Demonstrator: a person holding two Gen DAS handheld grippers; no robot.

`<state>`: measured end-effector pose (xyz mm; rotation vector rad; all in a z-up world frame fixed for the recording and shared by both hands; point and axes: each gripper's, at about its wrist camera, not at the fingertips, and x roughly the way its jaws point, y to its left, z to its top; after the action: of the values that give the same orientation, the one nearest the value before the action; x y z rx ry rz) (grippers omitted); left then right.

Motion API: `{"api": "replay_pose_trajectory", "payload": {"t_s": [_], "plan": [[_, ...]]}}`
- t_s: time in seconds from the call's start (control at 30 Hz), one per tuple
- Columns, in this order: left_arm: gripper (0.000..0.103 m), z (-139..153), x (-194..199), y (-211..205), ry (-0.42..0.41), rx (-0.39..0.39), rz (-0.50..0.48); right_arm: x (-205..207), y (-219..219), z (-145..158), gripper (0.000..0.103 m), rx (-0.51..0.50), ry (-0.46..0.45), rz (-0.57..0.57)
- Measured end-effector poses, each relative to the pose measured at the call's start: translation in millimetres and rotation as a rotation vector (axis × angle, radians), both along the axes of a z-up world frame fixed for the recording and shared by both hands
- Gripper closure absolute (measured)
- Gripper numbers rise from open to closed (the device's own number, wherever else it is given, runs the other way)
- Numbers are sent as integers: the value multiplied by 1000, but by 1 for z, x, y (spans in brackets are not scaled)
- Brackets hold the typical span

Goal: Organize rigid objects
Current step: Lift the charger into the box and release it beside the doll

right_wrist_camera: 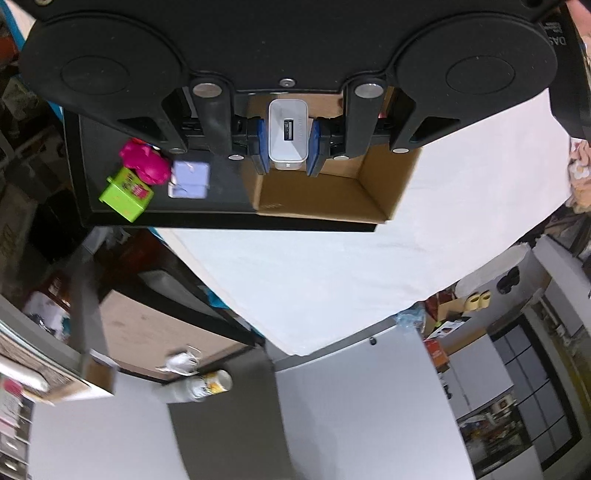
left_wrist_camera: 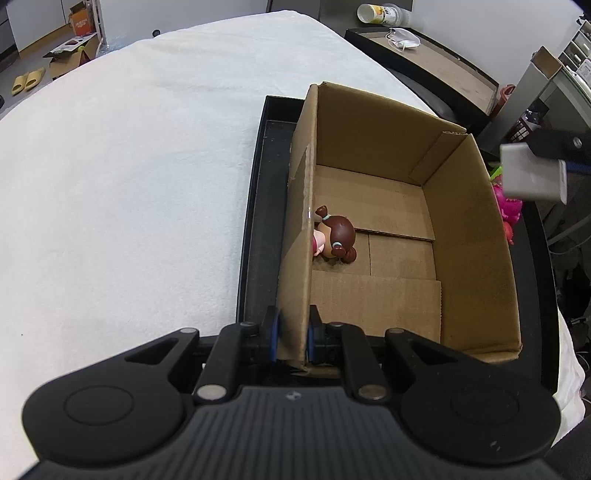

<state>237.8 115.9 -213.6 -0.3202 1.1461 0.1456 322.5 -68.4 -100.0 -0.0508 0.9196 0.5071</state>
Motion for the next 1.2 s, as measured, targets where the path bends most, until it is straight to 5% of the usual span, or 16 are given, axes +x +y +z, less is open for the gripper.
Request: {"api": "replay_pose_trajectory", "payload": {"t_s": [0.73,0.9,1.13,1.2], "plan": [[88,-1,2,4,9,-30,13,4,78,-31,81,-88,23,124],[88,-2,0,6,4,-46,26,3,80,-21,61,-32,-11,129],[87,-1,-2,5,1,-46,25,2,70,-14,60,-41,-8,116],[87,0,-2,5,0,-45,26,0,66,-13,52,-49,-13,117]]}}
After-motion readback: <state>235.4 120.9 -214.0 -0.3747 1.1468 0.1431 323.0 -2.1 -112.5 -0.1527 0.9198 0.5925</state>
